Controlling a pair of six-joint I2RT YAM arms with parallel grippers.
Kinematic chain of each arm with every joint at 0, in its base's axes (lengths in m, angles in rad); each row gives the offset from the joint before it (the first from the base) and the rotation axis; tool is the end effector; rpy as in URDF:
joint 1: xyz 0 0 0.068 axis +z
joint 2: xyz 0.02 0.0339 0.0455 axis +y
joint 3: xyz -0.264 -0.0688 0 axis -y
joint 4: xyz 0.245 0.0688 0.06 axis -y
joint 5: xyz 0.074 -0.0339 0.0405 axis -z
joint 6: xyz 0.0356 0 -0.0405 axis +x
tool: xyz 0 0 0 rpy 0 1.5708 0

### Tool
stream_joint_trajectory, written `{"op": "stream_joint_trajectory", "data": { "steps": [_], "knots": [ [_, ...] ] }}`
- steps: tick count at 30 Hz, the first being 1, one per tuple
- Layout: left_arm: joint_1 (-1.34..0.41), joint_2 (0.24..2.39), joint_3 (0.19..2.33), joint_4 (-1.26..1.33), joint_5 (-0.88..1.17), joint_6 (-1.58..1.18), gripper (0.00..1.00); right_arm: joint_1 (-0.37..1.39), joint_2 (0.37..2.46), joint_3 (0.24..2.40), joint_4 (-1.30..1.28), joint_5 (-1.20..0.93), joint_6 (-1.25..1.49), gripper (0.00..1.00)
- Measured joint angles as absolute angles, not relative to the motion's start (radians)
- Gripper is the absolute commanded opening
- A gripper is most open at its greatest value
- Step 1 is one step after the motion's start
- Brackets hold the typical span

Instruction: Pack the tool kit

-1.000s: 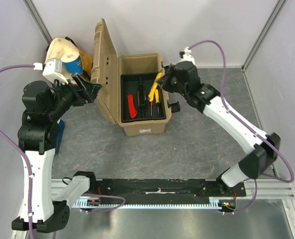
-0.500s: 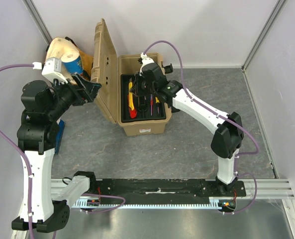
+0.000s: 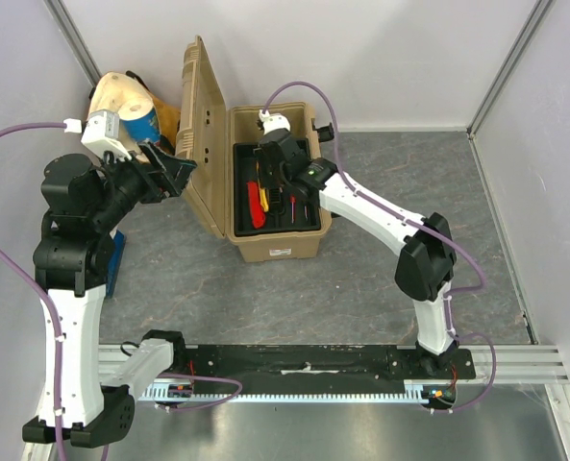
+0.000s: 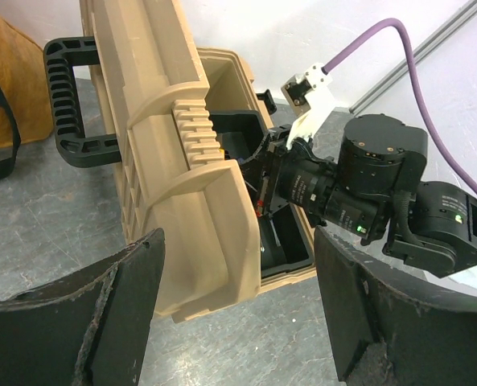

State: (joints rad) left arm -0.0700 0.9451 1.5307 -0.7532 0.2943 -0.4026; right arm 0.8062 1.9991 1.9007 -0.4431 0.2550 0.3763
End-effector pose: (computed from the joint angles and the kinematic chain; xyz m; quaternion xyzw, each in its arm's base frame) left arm 0.1419 -0.0203 0.4949 -0.0317 0.7608 -0.2583 0.5945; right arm 0.3334 0.3346 0.3334 -0.1230 0.8569 0.1802 0.4670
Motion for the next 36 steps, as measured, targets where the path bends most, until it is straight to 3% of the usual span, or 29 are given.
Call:
{"op": "stream_joint_trajectory", "data": {
  "steps": [2,8,13,23,26,32,36],
  "knots": [
    [-0.070,0.946,1.531,-0.753,0.294,-0.403,0.80,0.806,2.014,1.911,-0.445,0.265,0.372,0.01],
    [-0.070,0.946,1.531,-0.753,0.294,-0.403,0.80,0.808,2.078,1.962,-0.479,0.272,0.373,0.26],
    [-0.070,0.945,1.531,-0.753,0.292,-0.403,0.80,0.808,2.092,1.984,-0.505,0.283,0.381,0.40],
    [-0.070,0.956,1.533,-0.753,0.289,-0.403,0.81,0.805,2.024,2.014,-0.517,0.330,0.398,0.48],
    [-0.070,0.974,1.542,-0.754,0.286,-0.407,0.82,0.793,1.926,1.964,-0.516,0.356,0.410,0.54],
    [-0.070,1.056,1.594,-0.730,0.296,-0.430,0.84,0.683,1.663,1.731,-0.505,0.406,0.467,0.75],
    [-0.070,1.111,1.595,-0.694,0.300,-0.432,0.84,0.560,1.555,1.559,-0.501,0.392,0.491,0.79]
  ]
}}
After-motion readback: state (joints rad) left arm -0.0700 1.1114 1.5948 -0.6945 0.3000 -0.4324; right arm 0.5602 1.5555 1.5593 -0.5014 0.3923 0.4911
